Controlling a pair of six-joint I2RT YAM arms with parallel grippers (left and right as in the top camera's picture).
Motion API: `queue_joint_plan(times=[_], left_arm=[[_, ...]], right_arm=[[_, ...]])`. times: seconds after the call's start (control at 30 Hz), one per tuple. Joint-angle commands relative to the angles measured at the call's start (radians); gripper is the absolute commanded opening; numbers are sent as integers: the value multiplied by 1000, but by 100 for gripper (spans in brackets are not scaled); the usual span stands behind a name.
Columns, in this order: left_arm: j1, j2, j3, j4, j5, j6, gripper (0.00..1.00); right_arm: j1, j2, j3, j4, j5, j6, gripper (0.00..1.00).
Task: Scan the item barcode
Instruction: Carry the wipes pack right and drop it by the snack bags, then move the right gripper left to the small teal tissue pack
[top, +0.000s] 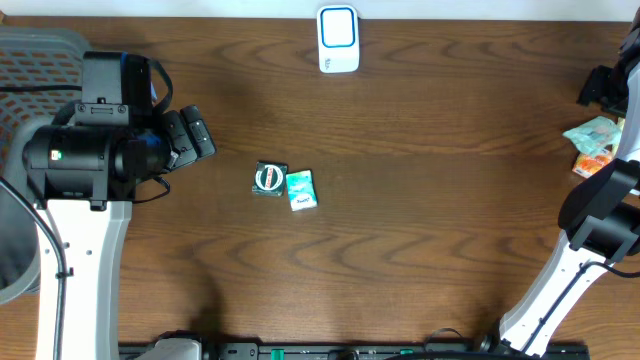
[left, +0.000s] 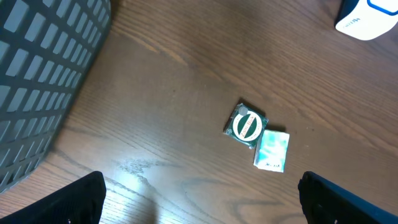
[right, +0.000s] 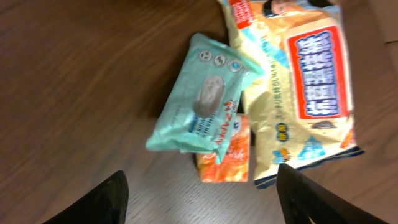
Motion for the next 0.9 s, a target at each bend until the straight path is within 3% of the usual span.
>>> queue_joint_plan(times=[0.0, 0.23, 0.4, 0.63, 0.7, 0.87], left_arm=[[3, -5, 2, -4, -13, -12, 97], [3, -5, 2, -4, -13, -12, 98], [3, -5, 2, -3, -13, -12, 98], [3, -5, 2, -4, -13, -12, 98], [3, -5, 2, -4, -13, -12, 98], [3, -5, 2, -4, -13, -12, 97]], right_arm=[[10, 12, -3, -3, -86, 11, 69], [32, 12, -3, -14, -451, 11, 59], [87, 12, -3, -76, -749, 10, 58], [261, 12, -3, -226, -827, -174, 58], [331, 12, -4, -275, -821, -262, 52], [502, 12, -21, -292, -777, -288, 53]])
